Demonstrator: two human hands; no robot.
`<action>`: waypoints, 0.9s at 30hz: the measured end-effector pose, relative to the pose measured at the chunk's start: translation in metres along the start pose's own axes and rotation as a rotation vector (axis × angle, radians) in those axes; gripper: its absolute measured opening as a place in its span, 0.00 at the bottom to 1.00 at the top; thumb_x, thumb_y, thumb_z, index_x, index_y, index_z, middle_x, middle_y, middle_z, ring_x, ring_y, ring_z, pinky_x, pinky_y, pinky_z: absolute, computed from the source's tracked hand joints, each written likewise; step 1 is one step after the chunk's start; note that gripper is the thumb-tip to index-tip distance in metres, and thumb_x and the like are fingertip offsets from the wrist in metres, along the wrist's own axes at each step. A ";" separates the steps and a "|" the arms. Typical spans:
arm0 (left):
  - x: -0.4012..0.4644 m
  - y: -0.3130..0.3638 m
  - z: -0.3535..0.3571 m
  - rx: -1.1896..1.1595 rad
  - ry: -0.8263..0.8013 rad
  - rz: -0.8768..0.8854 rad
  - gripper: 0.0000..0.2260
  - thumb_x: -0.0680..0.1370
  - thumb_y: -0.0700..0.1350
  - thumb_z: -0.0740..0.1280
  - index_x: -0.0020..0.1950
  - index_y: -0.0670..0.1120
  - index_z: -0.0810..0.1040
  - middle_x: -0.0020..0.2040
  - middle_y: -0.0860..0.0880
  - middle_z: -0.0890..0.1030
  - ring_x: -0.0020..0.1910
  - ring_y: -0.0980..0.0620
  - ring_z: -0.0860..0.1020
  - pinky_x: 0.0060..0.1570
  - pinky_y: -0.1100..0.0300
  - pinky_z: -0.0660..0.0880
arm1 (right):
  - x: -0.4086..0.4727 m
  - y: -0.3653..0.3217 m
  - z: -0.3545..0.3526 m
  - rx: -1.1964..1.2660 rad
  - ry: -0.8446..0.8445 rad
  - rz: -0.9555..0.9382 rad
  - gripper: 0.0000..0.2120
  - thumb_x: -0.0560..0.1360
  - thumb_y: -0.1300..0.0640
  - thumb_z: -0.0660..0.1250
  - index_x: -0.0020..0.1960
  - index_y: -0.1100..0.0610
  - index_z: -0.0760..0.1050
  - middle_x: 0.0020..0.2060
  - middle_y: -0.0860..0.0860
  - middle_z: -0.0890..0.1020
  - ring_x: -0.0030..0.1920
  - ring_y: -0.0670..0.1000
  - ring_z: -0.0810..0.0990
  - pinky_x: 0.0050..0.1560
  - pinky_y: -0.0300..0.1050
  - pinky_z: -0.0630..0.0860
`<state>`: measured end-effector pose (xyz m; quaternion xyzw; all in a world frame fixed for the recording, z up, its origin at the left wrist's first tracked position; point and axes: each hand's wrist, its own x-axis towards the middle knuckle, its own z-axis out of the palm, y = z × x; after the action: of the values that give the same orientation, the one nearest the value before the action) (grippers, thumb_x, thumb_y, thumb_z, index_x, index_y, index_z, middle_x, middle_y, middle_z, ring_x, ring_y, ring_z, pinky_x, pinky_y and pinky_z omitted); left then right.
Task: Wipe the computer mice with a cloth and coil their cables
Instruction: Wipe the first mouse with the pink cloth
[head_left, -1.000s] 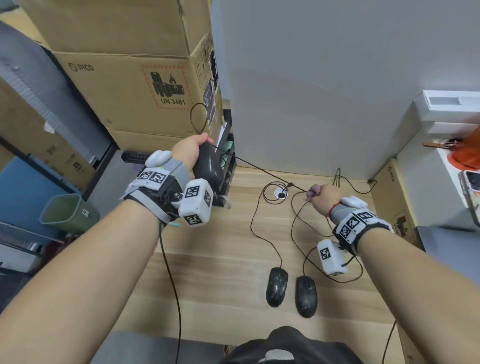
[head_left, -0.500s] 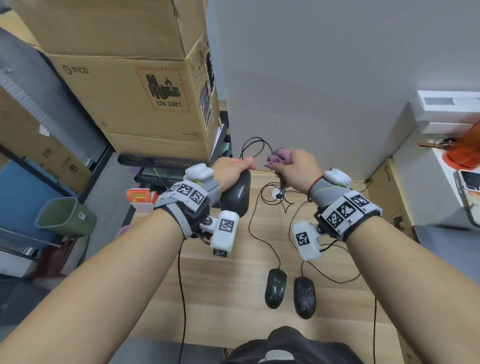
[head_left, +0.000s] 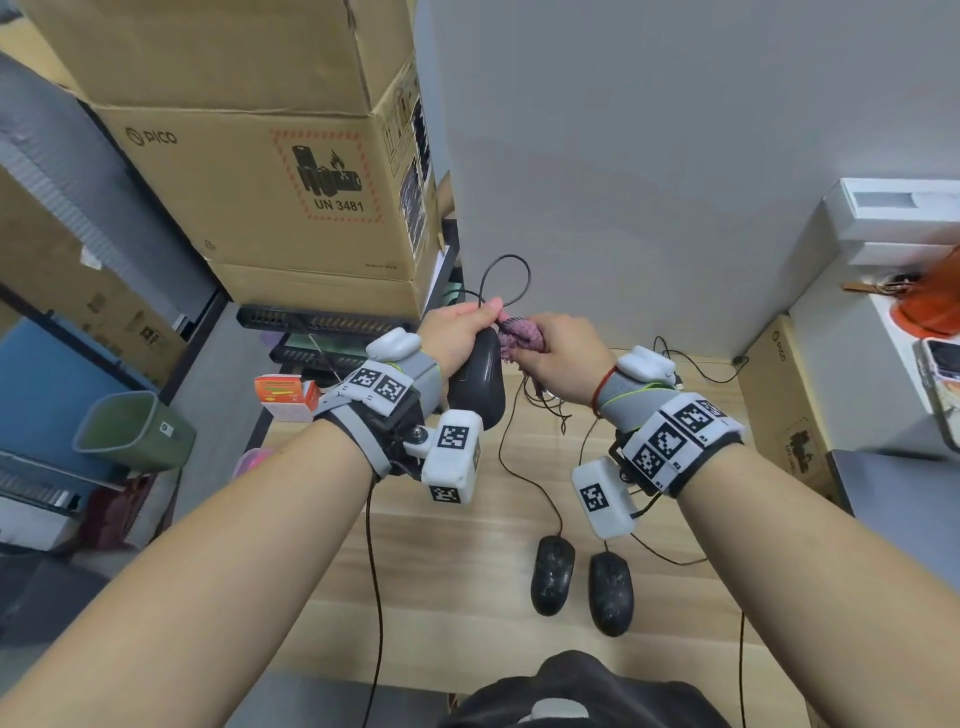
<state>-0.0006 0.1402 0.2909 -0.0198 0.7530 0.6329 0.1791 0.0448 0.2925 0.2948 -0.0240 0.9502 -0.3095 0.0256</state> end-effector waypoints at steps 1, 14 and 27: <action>-0.001 0.002 -0.002 -0.005 0.019 0.004 0.13 0.77 0.54 0.70 0.35 0.52 0.84 0.36 0.45 0.78 0.32 0.50 0.75 0.35 0.59 0.72 | 0.000 0.003 0.001 -0.003 0.003 0.003 0.08 0.76 0.54 0.66 0.46 0.59 0.78 0.39 0.56 0.84 0.45 0.60 0.81 0.49 0.51 0.76; 0.011 0.028 -0.062 -0.097 0.179 -0.070 0.11 0.80 0.52 0.66 0.42 0.49 0.81 0.28 0.50 0.76 0.27 0.51 0.75 0.31 0.61 0.74 | -0.019 0.095 0.006 0.005 0.011 0.430 0.09 0.74 0.56 0.67 0.52 0.58 0.82 0.45 0.56 0.85 0.49 0.59 0.81 0.48 0.46 0.75; 0.011 -0.003 -0.002 0.214 0.010 -0.003 0.10 0.78 0.53 0.70 0.51 0.48 0.83 0.43 0.51 0.82 0.45 0.52 0.80 0.51 0.59 0.76 | 0.007 0.023 -0.009 0.236 0.186 0.185 0.07 0.74 0.56 0.67 0.49 0.57 0.82 0.40 0.53 0.85 0.49 0.57 0.82 0.55 0.51 0.76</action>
<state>-0.0101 0.1401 0.2849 -0.0048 0.8173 0.5484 0.1771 0.0366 0.3160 0.2884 0.0955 0.9038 -0.4160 -0.0315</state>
